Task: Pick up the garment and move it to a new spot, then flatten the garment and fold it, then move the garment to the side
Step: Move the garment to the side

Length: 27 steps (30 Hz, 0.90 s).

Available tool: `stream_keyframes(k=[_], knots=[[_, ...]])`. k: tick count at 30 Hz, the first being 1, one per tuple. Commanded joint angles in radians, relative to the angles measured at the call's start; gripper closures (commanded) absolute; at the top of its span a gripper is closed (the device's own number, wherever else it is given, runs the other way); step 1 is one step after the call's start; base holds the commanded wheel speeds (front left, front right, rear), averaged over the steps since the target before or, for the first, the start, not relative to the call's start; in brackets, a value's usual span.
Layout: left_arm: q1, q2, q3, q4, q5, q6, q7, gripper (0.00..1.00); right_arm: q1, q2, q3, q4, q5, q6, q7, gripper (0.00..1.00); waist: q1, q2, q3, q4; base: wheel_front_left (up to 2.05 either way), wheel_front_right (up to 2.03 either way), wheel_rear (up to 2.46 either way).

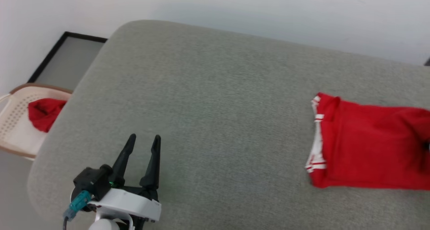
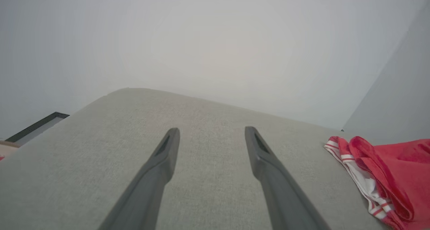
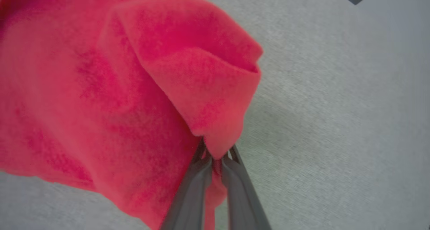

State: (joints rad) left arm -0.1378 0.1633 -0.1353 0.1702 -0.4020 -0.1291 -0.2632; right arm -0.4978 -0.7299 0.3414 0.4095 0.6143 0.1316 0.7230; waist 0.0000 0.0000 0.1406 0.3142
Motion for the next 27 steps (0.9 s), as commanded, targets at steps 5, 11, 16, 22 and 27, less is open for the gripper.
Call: stream_keyframes(k=[5,11,16,22,27], knots=[[-0.032,-0.001,-0.011,-0.013,0.005,-0.003,0.0,0.0,-0.069,-0.098,0.008,0.009,0.0,-0.002,0.0,1.0,0.0,0.0,0.047,-0.069,0.0,0.0,0.0],[-0.063,-0.003,-0.025,-0.027,0.006,-0.003,0.0,0.0,-0.135,-0.198,0.017,0.0,-0.029,-0.002,0.009,1.0,0.0,0.0,0.101,-0.113,0.0,0.0,0.0],[-0.092,-0.004,-0.024,-0.042,0.007,-0.003,0.0,0.0,-0.171,-0.282,0.015,-0.011,-0.056,-0.002,0.018,1.0,0.0,0.0,0.151,-0.139,0.0,0.0,0.0],[-0.12,-0.007,-0.026,-0.056,0.012,-0.003,0.0,0.0,-0.209,-0.381,0.037,-0.024,-0.091,-0.002,0.0,1.0,0.0,0.0,0.207,-0.159,0.0,0.0,0.0],[-0.14,-0.01,-0.028,-0.066,0.01,-0.003,0.0,0.0,-0.248,-0.453,0.064,-0.037,-0.146,-0.002,-0.001,1.0,0.0,0.0,0.251,-0.168,0.0,0.0,0.0]])
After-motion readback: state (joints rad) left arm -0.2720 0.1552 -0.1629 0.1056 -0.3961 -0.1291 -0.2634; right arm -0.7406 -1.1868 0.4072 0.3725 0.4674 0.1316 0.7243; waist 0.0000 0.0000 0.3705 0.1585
